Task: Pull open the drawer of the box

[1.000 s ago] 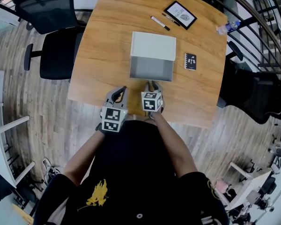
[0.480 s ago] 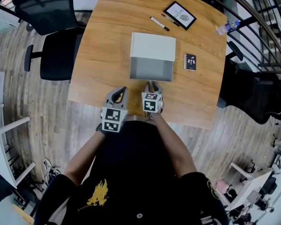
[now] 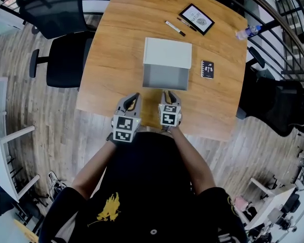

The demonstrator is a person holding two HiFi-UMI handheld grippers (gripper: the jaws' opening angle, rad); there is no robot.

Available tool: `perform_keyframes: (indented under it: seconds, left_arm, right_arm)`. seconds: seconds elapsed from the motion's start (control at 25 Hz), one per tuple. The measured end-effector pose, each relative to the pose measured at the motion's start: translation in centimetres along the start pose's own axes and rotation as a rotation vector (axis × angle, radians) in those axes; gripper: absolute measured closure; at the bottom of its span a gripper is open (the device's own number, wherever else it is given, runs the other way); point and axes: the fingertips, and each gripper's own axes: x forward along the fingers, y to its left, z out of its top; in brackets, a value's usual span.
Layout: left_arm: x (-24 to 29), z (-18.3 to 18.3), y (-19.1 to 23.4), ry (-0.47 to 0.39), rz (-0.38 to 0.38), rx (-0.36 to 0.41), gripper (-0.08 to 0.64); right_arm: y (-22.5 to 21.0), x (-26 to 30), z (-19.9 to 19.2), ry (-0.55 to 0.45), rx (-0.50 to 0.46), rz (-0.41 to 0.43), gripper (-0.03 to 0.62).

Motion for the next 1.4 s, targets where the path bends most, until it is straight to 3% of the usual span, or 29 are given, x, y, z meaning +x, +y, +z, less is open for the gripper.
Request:
perform_keyframes:
  seconds: [0.32, 0.52, 0.72, 1.0, 1.2, 1.4]
  left_arm:
    - [-0.3, 3.2, 1.4, -0.05, 0.043, 0.003, 0.551]
    - [-0.8, 6.2, 2.5, -0.089, 0.061, 0.041, 0.551]
    - [-1.4, 9.8, 3.4, -0.174, 0.072, 0.001, 0.551]
    - [-2.1, 15.3, 2.8, -0.276, 0.052, 0.048, 0.551]
    - [-2.7, 17.4, 2.5, -0.322, 0.033, 0.056, 0.551]
    - [-2.6, 17.8, 2.2, -0.313, 0.022, 0.082, 0.551]
  right_arm:
    - [-0.1, -6.6, 5.2, -0.138, -0.026, 0.122, 0.594]
    - [-2.4, -11.3, 9.7, -0.269, -0.062, 0.088, 0.594]
    - [-4.3, -15.1, 14.7, -0.369, -0.05, 0.054, 0.594]
    - [-6.1, -19.1, 20.6, -0.478, -0.046, 0.039, 0.594]
    - [-6.1, -20.2, 22.7, -0.525, -0.04, 0.043, 0.594]
    - [-6.0, -20.6, 23.9, -0.544, -0.066, 0.034, 0.594]
